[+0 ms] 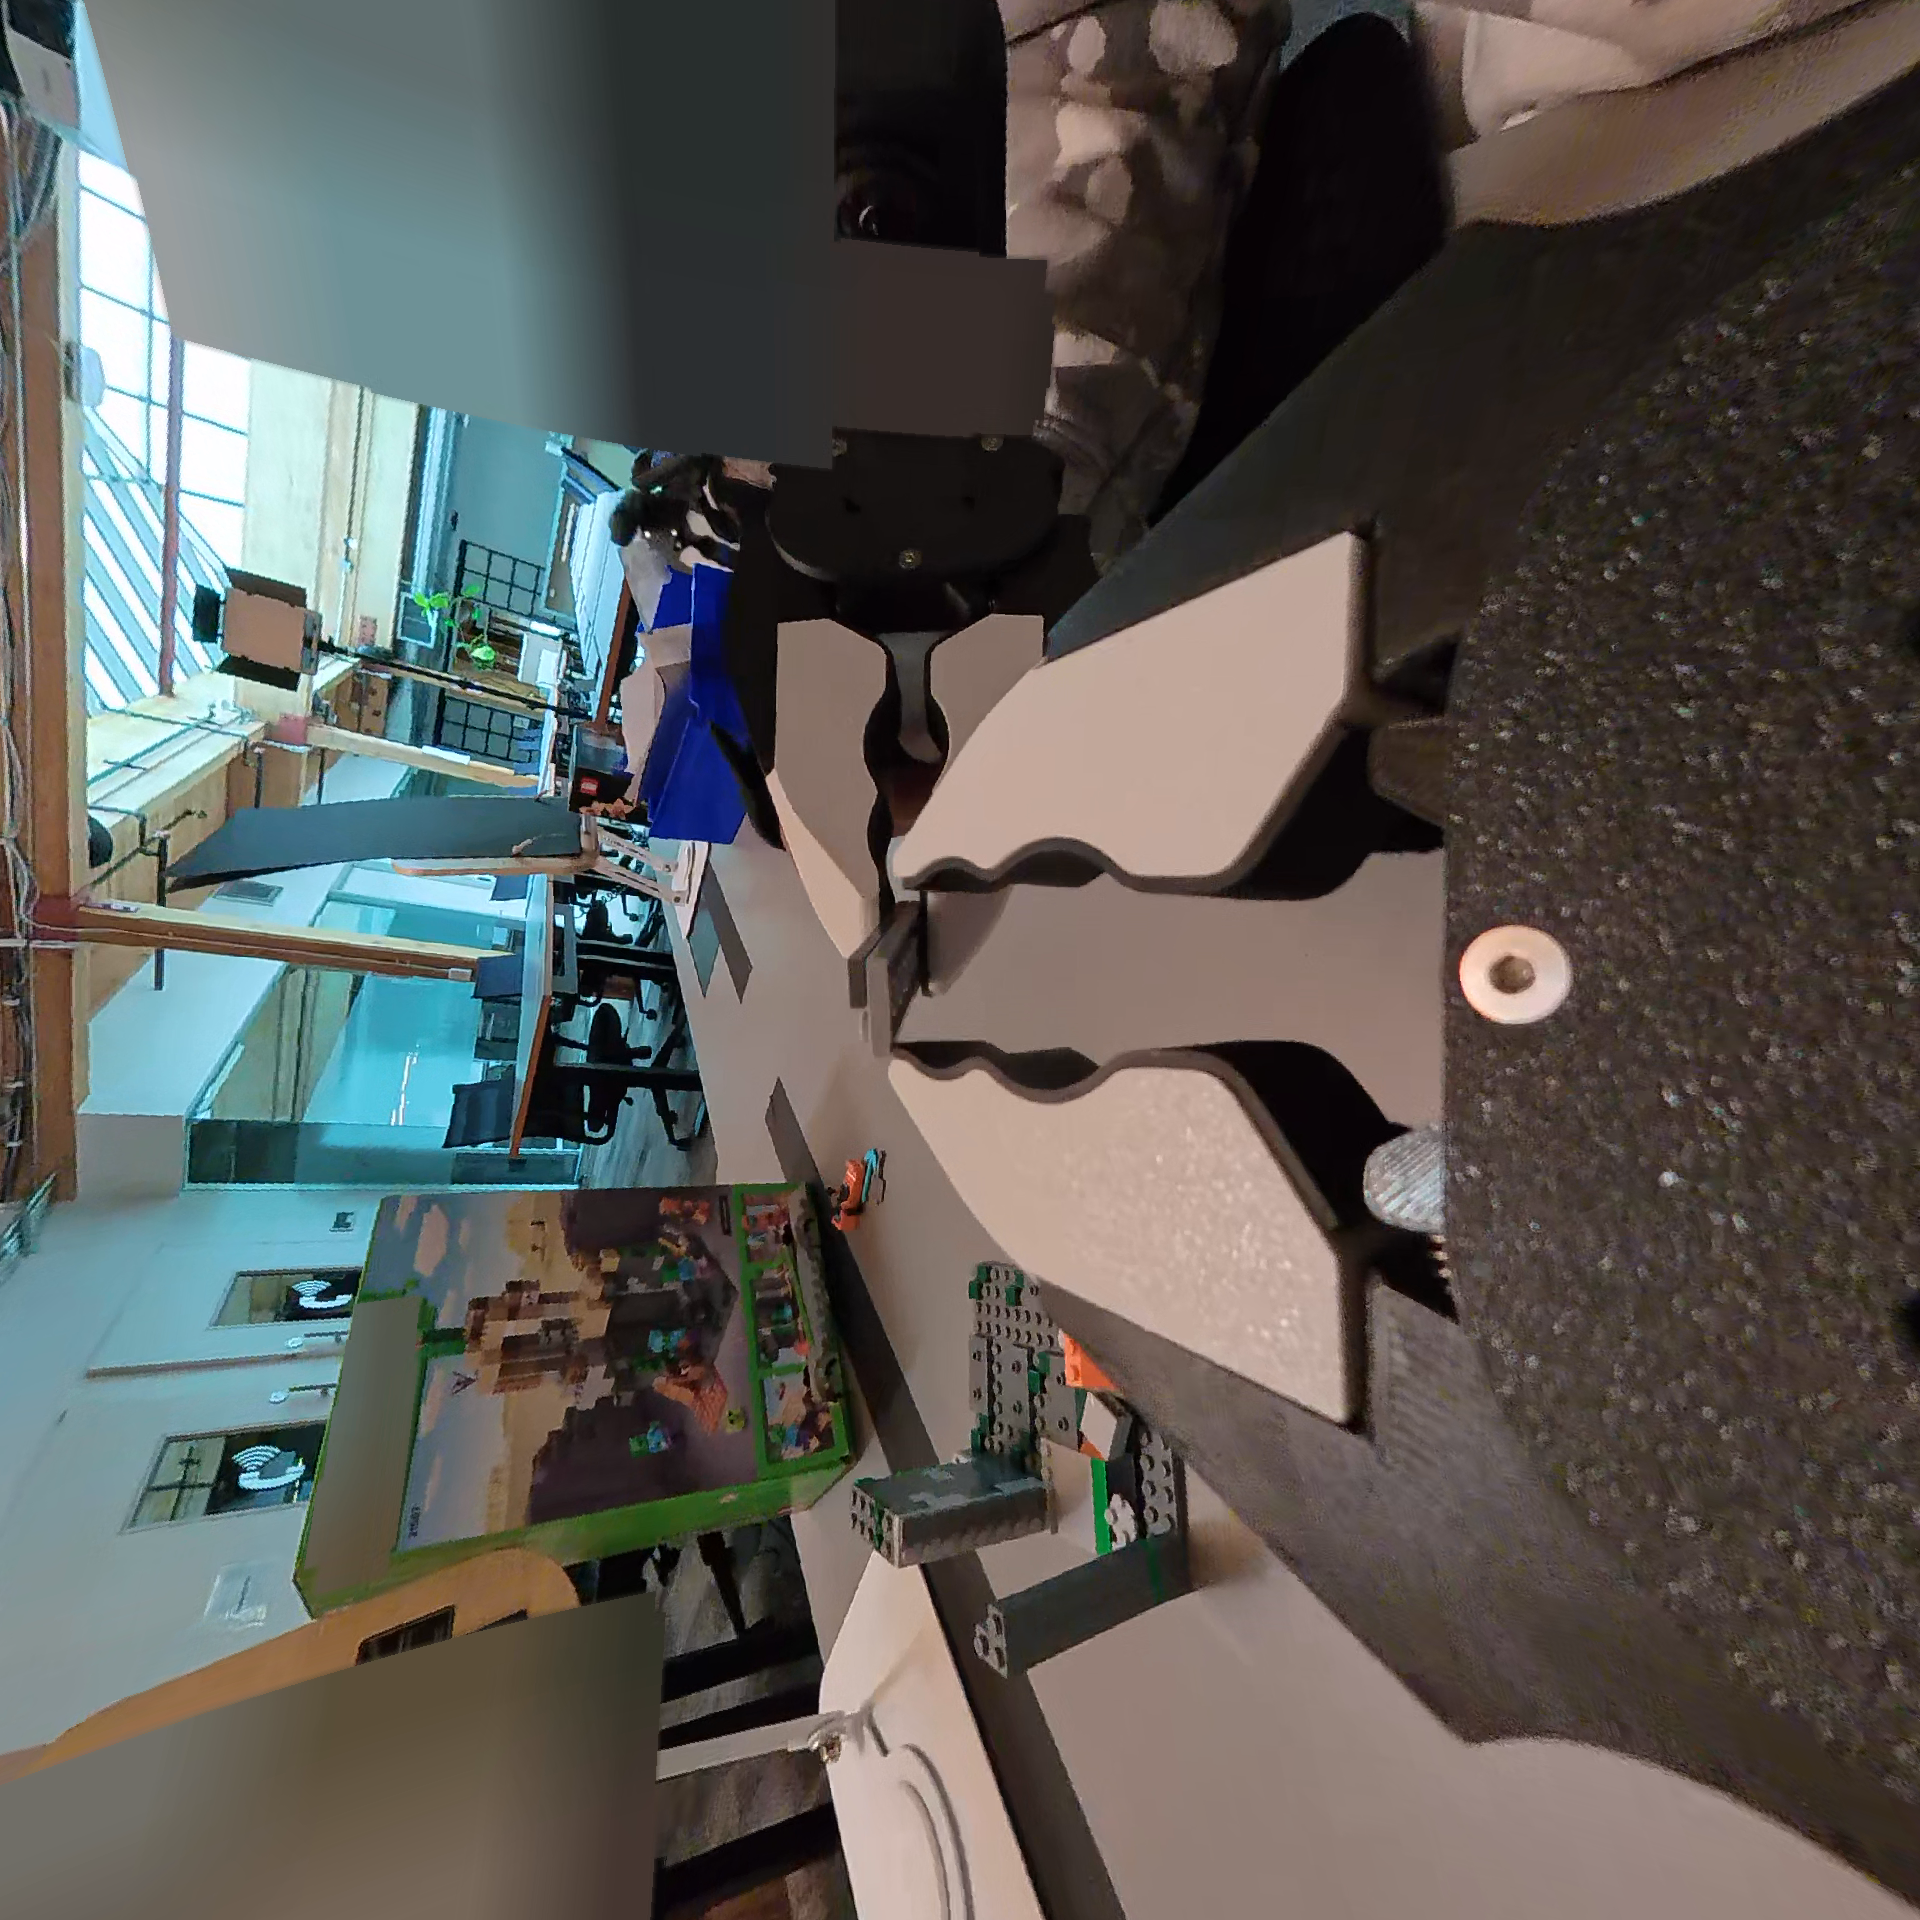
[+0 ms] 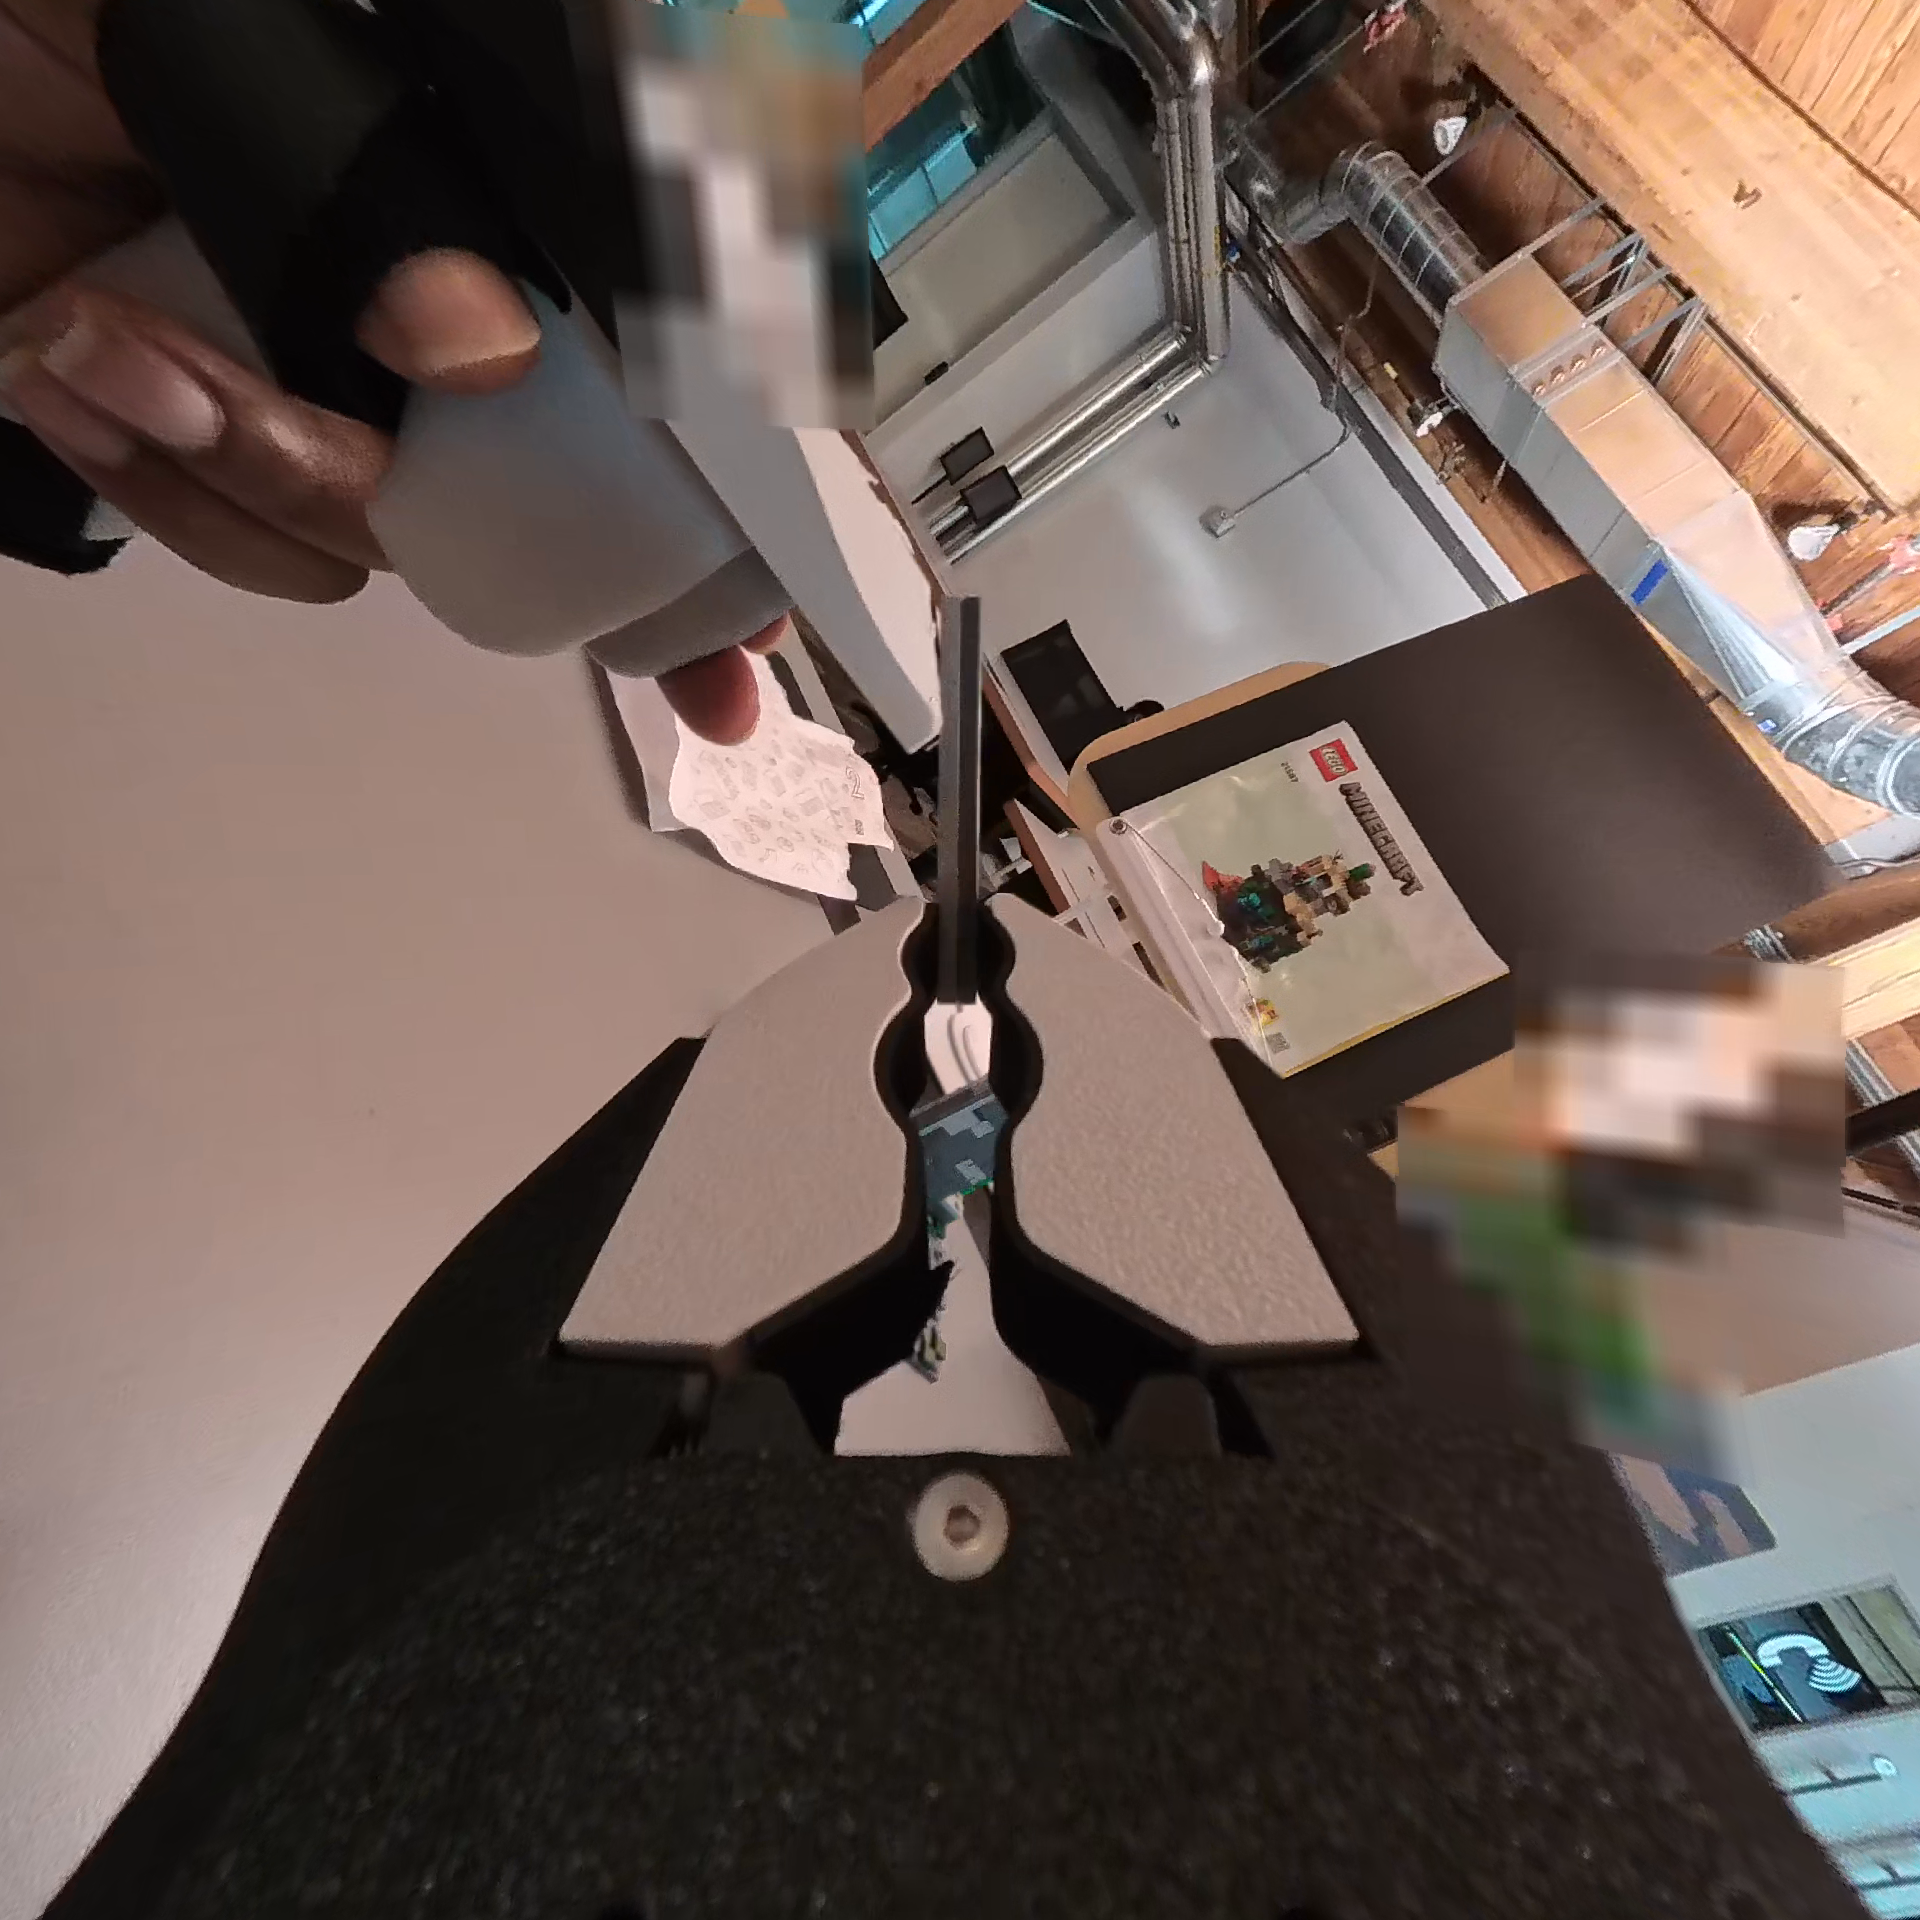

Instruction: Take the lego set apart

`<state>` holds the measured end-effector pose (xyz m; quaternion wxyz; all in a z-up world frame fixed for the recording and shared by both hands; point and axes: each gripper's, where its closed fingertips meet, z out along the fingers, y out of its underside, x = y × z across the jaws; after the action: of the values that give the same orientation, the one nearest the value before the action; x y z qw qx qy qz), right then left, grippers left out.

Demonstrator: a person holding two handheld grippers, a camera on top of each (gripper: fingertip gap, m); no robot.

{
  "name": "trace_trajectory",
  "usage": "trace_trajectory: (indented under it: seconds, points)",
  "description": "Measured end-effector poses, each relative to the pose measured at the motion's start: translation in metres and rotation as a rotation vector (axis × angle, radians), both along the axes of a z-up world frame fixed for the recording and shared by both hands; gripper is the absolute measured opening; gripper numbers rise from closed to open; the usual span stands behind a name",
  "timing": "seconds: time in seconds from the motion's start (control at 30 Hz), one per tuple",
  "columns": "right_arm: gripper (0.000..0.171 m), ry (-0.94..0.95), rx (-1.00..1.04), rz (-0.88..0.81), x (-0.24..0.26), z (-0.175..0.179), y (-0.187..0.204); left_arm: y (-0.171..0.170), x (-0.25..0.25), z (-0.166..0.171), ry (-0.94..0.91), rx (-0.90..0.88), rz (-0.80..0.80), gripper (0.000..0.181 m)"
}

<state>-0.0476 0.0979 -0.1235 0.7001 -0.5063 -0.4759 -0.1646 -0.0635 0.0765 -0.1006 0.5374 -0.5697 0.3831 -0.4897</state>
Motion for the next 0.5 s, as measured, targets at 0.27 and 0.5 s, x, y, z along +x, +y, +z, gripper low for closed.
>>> trace_trajectory:
  seconds: [0.27, 0.5]
  points:
    - [0.006, 0.009, -0.022, 0.018, -0.0029, -0.0055, -0.0006, 0.0039, -0.0023, -0.0034, -0.019, -0.020, 0.022, 0.020]
    - [0.006, 0.011, -0.036, 0.034, -0.0071, -0.0095, -0.0030, 0.0034, -0.0011, -0.0049, -0.031, -0.031, 0.017, 0.022]
